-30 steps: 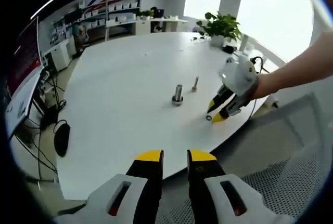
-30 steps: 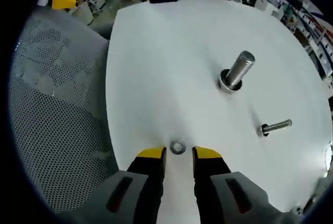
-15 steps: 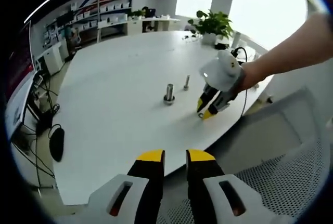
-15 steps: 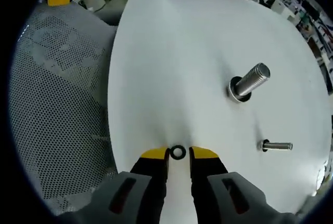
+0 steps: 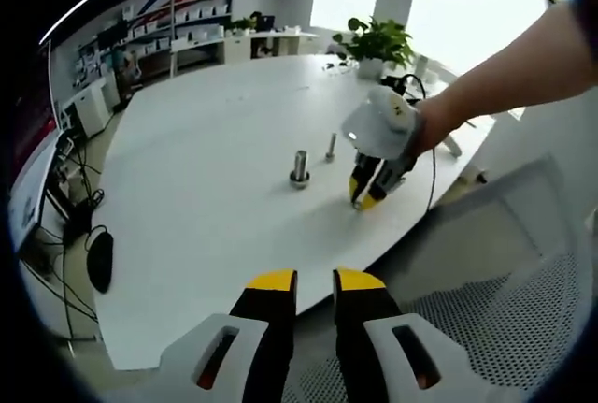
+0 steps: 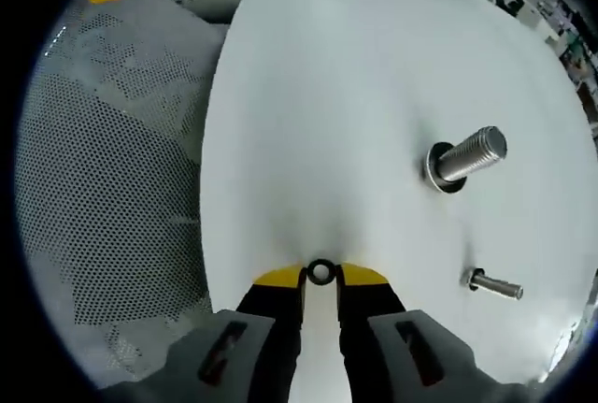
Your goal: Place the washer onto the threaded stud by aligning its center hole with the stud, sliding it down to the base, and recovering from edge contact or off-axis alignment until the washer reaches the visible bottom stop.
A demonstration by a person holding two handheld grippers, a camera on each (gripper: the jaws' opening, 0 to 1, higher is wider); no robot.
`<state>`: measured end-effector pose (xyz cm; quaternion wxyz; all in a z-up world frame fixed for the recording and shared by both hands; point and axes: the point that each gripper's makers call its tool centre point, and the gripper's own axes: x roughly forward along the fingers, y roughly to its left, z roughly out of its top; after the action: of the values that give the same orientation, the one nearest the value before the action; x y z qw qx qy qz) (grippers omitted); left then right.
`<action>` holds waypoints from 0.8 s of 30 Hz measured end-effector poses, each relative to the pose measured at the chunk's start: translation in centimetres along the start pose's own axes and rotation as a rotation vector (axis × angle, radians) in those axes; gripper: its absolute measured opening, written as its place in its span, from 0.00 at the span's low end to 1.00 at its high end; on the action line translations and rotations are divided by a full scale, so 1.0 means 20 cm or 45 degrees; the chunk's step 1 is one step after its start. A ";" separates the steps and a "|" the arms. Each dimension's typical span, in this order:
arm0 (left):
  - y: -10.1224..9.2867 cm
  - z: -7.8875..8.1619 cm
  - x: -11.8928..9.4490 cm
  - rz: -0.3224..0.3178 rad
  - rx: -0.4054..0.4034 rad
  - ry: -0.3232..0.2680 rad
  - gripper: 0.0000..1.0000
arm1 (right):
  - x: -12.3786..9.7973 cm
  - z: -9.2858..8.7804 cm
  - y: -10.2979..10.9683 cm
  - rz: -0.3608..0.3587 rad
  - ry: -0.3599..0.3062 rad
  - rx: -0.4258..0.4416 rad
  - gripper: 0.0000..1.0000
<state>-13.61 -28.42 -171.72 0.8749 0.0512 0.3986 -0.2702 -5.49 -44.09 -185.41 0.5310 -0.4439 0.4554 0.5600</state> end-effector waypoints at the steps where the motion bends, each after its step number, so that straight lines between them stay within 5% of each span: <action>1: 0.00 0.00 0.00 0.002 0.001 0.002 0.13 | 0.00 0.00 0.00 0.007 -0.007 -0.017 0.15; 24: -0.01 -0.01 0.01 -0.001 0.016 0.026 0.12 | -0.01 0.02 -0.01 -0.135 -0.102 0.163 0.14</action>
<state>-13.81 -28.52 -171.98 0.8704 0.0594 0.4056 -0.2725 -5.30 -43.79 -185.24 0.6049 -0.4100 0.4445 0.5181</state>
